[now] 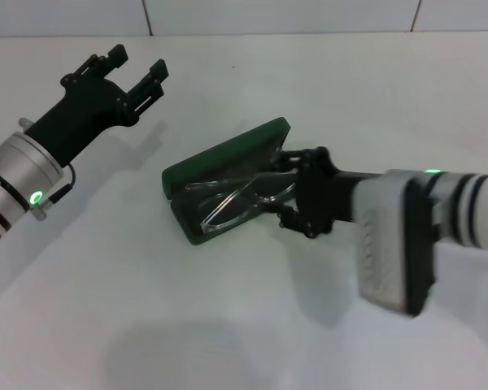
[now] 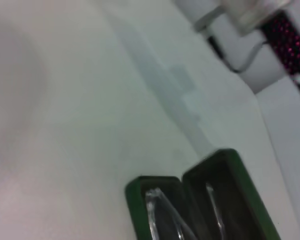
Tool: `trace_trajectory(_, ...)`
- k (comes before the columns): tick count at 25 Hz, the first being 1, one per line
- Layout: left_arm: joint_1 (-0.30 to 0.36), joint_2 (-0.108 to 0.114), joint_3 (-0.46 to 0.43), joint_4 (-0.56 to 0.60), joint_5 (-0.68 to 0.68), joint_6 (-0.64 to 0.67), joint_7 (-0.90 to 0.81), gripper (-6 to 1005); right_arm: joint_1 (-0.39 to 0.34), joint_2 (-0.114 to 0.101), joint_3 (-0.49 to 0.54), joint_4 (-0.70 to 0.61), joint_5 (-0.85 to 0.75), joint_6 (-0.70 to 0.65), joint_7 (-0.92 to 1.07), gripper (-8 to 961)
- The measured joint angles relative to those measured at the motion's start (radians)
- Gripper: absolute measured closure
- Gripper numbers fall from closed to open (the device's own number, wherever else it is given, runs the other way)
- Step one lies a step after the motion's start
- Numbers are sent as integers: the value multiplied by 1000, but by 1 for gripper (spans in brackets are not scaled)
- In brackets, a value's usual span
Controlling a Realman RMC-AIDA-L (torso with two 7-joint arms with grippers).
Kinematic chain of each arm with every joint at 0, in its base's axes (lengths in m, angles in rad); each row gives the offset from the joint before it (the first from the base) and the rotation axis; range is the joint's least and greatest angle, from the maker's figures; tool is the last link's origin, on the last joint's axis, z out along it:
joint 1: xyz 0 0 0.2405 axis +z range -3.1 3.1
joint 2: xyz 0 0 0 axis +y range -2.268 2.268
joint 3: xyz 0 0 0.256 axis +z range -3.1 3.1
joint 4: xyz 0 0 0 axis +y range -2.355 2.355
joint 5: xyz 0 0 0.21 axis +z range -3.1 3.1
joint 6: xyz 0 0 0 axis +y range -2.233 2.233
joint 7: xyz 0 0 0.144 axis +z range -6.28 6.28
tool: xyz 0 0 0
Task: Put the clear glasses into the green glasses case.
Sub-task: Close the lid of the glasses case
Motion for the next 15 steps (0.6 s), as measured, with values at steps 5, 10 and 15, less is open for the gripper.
trace_trajectory(5, -9, 0, 0, 6, 5, 0, -6, 292, 2, -3, 382, 48, 151, -464, 64, 451)
trace_trajectory(10, -46, 3, 3, -2, 61, -11, -98, 292, 119, -7, 828, 352, 268, -840, 59, 452)
trace_trajectory(15, -126, 4, 3, -38, 198, -95, -267, 292, 197, -20, 1157, 605, 270, -922, 21, 451)
